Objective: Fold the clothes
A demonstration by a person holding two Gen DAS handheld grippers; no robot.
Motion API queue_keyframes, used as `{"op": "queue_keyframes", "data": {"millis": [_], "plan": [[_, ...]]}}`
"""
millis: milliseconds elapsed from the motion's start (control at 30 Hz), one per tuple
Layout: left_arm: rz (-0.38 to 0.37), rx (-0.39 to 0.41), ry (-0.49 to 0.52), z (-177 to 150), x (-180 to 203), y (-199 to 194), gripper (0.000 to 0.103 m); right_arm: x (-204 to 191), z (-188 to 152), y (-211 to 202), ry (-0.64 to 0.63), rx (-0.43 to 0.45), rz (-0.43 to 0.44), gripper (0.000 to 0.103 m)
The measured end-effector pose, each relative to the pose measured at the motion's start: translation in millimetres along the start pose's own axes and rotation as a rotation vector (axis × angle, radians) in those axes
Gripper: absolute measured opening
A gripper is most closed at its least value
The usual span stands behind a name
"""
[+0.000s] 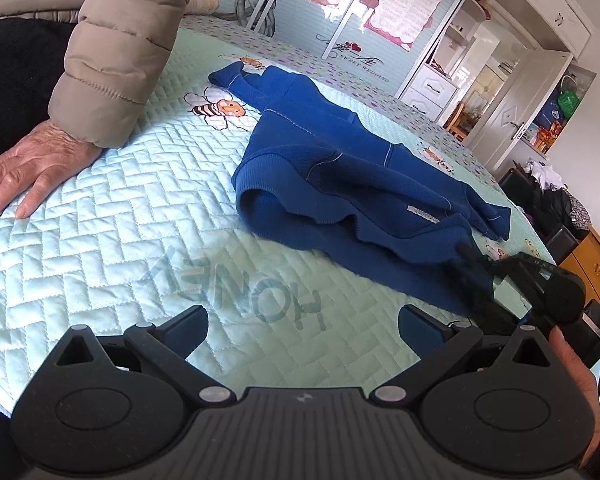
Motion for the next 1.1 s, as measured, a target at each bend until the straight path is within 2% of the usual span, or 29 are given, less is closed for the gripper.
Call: {"op": "queue_keyframes", "data": {"millis": [167, 500, 567, 667, 767, 867, 1033, 1100], "plan": [[0.004, -0.006, -0.002, -1.0, 0.4, 0.9, 0.101, -7.7, -4.1, -20.0, -0.102, 0.026, -0.006, 0.007], [0.007, 0.004, -0.002, 0.0, 0.9, -4.6, 0.101, -16.5, 11.6, -85.3, -0.164, 0.203, -0.066, 0.007], [0.007, 0.003, -0.003, -0.1, 1.9, -3.7, 0.101, -11.2, 11.1, -92.2, -0.151, 0.203, -0.079, 0.007], [-0.003, -0.001, -0.004, 0.1, 5.6, -0.8, 0.101, 7.0, 8.6, -87.3, -0.129, 0.144, -0.098, 0.007], [-0.015, -0.004, 0.024, 0.6, 13.8, -1.1, 0.101, 24.2, 7.7, -78.6, -0.049, 0.117, -0.105, 0.015], [-0.010, 0.004, 0.047, 3.7, 17.3, -3.3, 0.101, 37.6, 9.5, -77.9, 0.023, 0.131, -0.095, 0.037], [0.046, 0.035, 0.069, 18.6, 9.1, -2.5, 0.101, 52.5, 20.7, -73.4, 0.168, 0.118, -0.009, 0.046], [0.090, 0.040, 0.134, 25.0, 8.8, 0.7, 0.101, 56.7, 28.1, -68.6, 0.208, 0.105, 0.019, 0.049]]}}
Point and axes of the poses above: each gripper's, at about its wrist camera, not at the fingertips, and y roughly the way its jaws point, x to its right, z to its top, the point moved 2 cm from there along y, roughly the way its jaws point, and after that the axes turned 15 degrees about -z, right-handed, at the moved point
